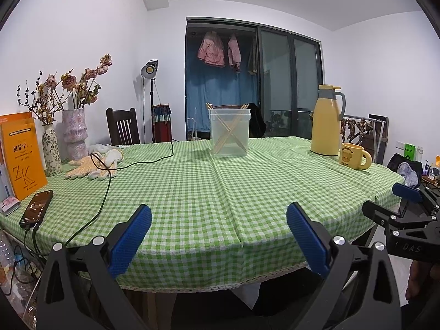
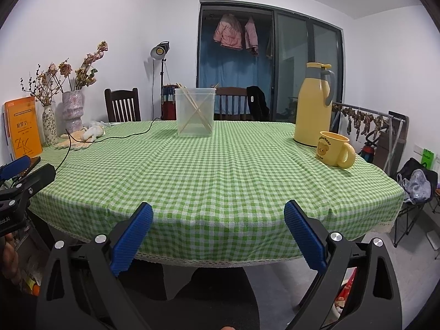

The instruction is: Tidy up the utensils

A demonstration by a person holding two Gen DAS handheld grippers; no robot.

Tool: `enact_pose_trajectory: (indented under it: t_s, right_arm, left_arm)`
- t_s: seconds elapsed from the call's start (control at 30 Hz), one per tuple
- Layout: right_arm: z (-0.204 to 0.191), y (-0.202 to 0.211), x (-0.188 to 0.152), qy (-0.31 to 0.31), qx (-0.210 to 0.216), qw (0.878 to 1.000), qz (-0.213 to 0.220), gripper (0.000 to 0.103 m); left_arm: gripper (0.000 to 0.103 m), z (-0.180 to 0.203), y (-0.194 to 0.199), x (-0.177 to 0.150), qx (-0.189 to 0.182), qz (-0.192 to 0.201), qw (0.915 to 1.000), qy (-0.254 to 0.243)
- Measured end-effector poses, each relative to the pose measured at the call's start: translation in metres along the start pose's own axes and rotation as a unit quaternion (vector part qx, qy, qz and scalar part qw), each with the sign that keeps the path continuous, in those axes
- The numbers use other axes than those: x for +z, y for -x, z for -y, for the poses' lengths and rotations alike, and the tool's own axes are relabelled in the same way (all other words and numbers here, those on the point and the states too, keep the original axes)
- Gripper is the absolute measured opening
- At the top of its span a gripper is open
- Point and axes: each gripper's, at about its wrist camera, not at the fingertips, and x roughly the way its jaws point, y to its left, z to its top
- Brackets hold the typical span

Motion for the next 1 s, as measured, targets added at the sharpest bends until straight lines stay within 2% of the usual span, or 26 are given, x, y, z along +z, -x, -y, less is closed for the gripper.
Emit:
enact_pose_trajectory:
  t_s: [0.4, 1.0]
  right_arm:
    - [0.0022, -0.0055, 0.0004, 0.001, 0.008, 1.000, -0.012, 0.092]
    - [0.0019, -0.0052, -0.0012, 0.004, -0.007, 1.000, -0.010, 0.092]
  left_arm:
    - [0.095, -0.0011, -0.0012, -0.0016, 0.000, -0.003, 1.0000, 0.004]
    - [0.095, -0.0010, -0.0015, -0.0027, -0.002, -0.005, 1.0000, 0.005]
